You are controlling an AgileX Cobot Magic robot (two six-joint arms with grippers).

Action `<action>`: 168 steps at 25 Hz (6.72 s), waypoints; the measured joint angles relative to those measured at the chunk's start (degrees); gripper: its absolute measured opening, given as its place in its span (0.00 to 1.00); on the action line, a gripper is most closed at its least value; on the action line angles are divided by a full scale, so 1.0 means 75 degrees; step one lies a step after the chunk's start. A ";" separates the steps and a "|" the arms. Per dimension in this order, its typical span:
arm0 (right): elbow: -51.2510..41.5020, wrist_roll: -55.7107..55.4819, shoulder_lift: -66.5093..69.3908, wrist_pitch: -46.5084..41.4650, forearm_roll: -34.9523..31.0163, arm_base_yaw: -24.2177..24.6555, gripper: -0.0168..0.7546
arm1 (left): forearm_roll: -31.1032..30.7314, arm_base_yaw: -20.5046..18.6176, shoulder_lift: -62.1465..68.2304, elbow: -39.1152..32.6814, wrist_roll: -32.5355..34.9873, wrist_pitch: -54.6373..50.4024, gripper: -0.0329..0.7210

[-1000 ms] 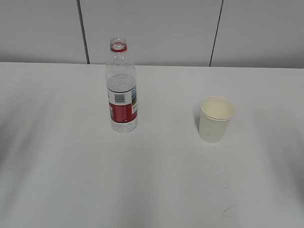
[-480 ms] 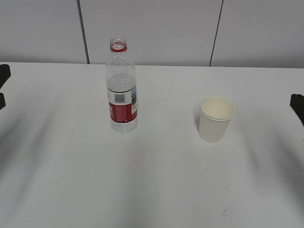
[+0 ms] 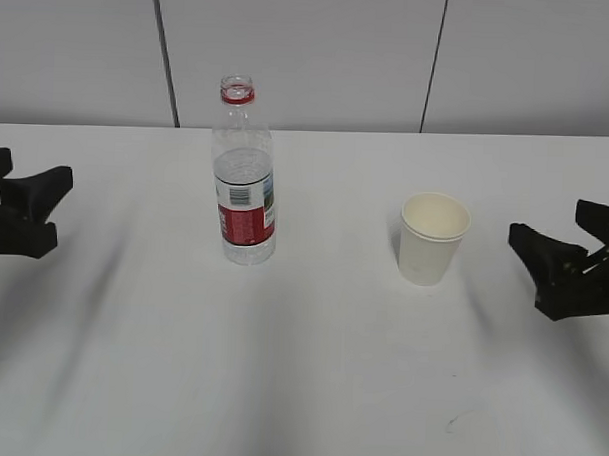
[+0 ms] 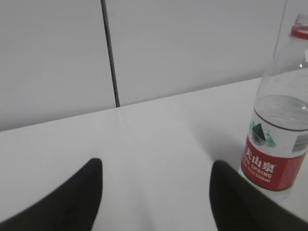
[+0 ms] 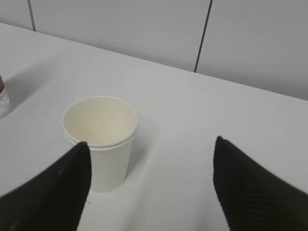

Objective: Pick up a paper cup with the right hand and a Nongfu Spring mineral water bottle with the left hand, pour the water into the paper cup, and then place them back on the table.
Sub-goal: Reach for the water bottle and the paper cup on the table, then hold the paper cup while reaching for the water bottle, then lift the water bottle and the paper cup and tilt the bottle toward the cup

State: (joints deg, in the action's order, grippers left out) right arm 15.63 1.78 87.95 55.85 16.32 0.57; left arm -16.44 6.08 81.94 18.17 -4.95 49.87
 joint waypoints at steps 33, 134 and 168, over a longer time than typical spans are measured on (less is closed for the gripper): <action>0.2252 0.0000 0.4489 0.1277 0.1355 0.0000 0.79 | -0.0995 0.0000 0.2413 0.0749 -0.0219 0.1474 0.64; 0.3685 -0.0237 0.5288 0.1320 0.2360 -0.0062 0.65 | -0.1842 0.1535 0.5740 0.4465 -0.1712 0.1315 0.66; 0.4160 -0.0980 0.4801 0.1018 0.3660 -0.0976 0.65 | -0.2101 0.1544 0.3725 0.4458 0.0660 -0.1840 0.59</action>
State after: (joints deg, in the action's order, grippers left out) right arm 46.83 -5.57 123.95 63.49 43.77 -6.75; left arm -32.20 17.66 109.87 51.61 0.00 36.07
